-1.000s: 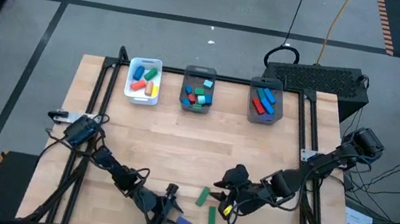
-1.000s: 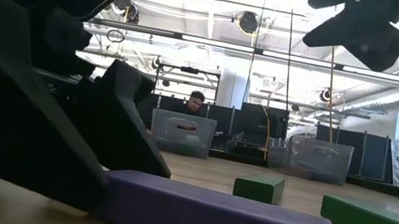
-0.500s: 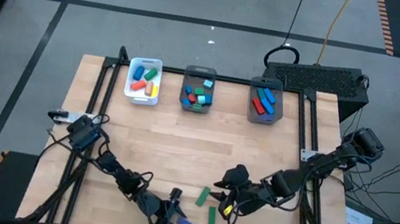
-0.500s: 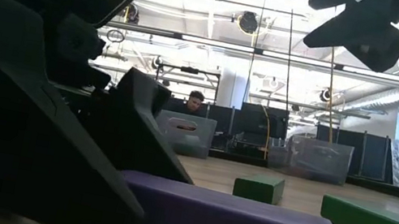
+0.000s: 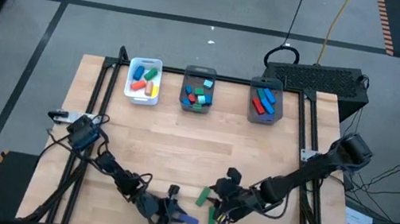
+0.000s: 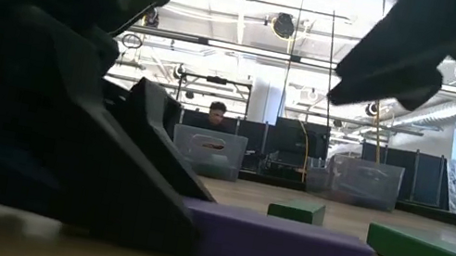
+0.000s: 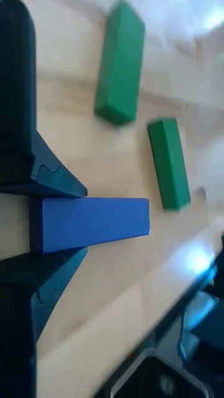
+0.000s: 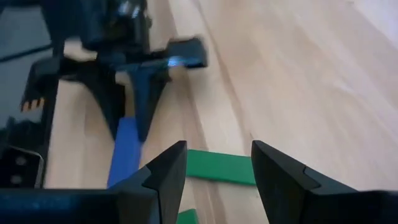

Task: Sort blocks by size
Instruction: Put the dark blue rectangular block into the right black bin

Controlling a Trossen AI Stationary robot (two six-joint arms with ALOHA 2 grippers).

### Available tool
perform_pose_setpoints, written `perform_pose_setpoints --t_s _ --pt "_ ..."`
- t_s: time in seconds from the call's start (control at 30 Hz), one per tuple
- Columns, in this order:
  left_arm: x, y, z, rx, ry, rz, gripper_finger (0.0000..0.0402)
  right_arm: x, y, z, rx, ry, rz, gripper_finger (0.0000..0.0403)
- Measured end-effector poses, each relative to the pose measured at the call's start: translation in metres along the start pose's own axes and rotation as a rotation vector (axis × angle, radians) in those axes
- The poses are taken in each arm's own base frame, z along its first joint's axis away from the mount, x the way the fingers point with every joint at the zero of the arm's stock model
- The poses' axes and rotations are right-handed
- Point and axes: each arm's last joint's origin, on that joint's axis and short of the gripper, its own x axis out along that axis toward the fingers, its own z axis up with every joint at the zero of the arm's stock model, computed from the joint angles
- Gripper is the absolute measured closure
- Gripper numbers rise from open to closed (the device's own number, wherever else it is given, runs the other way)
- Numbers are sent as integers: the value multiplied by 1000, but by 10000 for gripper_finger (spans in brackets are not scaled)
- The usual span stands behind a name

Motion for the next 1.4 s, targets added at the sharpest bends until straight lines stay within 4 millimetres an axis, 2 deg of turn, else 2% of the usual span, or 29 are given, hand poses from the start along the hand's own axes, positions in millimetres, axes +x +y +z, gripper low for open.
perform_pose_setpoints --t_s 0.2,0.3,0.47,0.63,1.03,1.2,1.4 --pt "-4 9 9 18 -22 142 290 14 10 -5 -150 -8 110 236" --pt "-6 16 20 22 -53 185 290 19 16 -5 -223 -44 167 236" --pt "-10 25 34 15 -67 206 290 24 17 -6 -333 -71 164 236" --pt "-13 30 43 21 -93 213 290 27 13 -1 -350 -87 153 226" --pt "-21 33 61 44 -144 250 290 30 7 3 -341 -81 138 157" --pt "-24 34 67 37 -162 266 290 30 7 2 -341 -67 153 165" --pt "-27 34 73 50 -175 267 290 30 7 2 -341 -68 152 211"
